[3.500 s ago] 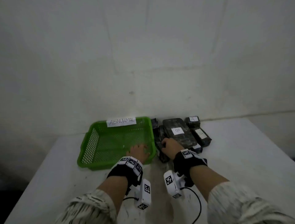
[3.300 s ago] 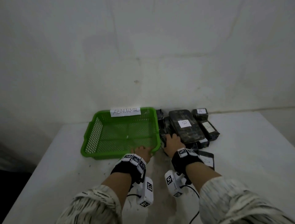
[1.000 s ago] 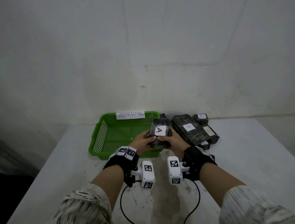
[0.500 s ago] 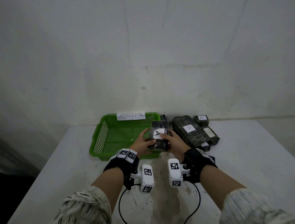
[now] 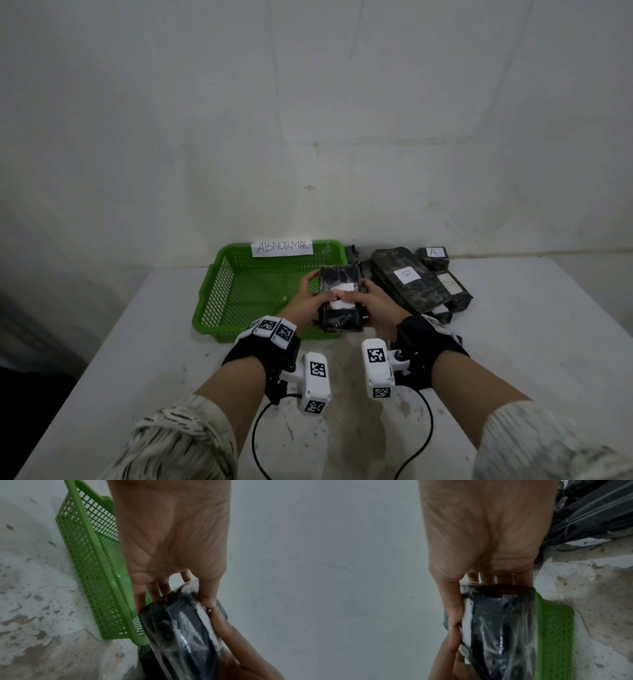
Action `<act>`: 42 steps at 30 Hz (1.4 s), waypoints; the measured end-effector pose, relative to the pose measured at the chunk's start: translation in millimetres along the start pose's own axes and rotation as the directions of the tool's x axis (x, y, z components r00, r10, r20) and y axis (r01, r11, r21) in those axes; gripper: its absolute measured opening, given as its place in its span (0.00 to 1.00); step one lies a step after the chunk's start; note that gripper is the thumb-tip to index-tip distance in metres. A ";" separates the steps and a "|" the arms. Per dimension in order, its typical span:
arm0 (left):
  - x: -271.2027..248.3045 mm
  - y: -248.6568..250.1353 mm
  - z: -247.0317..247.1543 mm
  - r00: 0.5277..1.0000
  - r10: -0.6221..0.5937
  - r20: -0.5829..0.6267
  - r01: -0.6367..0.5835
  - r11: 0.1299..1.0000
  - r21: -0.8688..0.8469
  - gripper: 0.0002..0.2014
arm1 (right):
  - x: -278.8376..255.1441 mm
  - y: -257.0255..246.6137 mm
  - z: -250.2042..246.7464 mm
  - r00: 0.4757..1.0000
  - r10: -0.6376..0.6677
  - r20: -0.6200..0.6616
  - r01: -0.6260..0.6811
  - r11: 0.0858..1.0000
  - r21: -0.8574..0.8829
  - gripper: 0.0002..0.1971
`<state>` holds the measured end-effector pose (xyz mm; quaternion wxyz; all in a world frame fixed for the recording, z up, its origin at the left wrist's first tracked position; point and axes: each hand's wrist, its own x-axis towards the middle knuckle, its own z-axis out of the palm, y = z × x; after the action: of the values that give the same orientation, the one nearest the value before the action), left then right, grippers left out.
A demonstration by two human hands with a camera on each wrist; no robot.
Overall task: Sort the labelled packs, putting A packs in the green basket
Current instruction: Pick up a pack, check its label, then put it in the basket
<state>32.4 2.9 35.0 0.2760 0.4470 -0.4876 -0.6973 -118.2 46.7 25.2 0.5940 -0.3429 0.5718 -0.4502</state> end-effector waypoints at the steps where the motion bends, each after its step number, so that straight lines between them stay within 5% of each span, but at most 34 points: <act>1: 0.1 -0.6 -0.4 1.000 -0.010 0.006 0.010 1.000 -0.023 0.33 | -0.1 -1.1 0.3 1.000 0.006 0.007 -0.006 1.000 -0.002 0.23; 5: -0.6 4.1 -1.8 0.998 -0.055 0.019 0.057 0.984 -0.166 0.27 | 1.6 -3.7 1.2 0.999 0.027 0.020 -0.027 0.999 0.033 0.16; 9: 3.2 10.7 -7.4 0.998 -0.028 -0.058 0.026 0.999 -0.030 0.21 | 0.9 -3.6 4.3 0.996 0.076 0.036 -0.079 0.993 0.091 0.15; 17: 6.0 1.3 -7.8 0.995 0.033 -0.097 -0.029 0.998 0.051 0.20 | 10.5 -4.6 11.3 0.997 0.069 -0.035 -0.064 0.990 0.127 0.37; 24: 5.4 -0.1 -26.4 0.994 0.075 -0.080 -0.072 0.996 0.043 0.22 | 3.4 -3.4 27.9 1.000 0.030 0.007 -0.030 0.996 0.089 0.14; 33: 6.9 -2.9 -48.5 0.998 0.059 -0.012 -0.059 0.998 0.000 0.24 | 8.5 5.7 45.2 0.999 -0.017 0.040 0.013 0.995 0.104 0.23; 37: 4.9 -4.0 -45.6 0.992 0.091 -0.091 -0.091 0.996 0.006 0.21 | 4.4 8.3 45.7 0.998 -0.059 0.038 0.059 0.998 0.023 0.32; 42: 6.0 -5.4 -39.4 0.987 0.116 -0.113 -0.104 0.989 0.107 0.10 | -4.1 4.2 46.3 0.989 -0.144 0.010 0.144 0.982 -0.125 0.26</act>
<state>65.1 -17.0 22.9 0.3200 0.4732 -0.5288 -0.6278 -71.6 47.0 27.9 0.5373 -0.4205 0.5723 -0.4549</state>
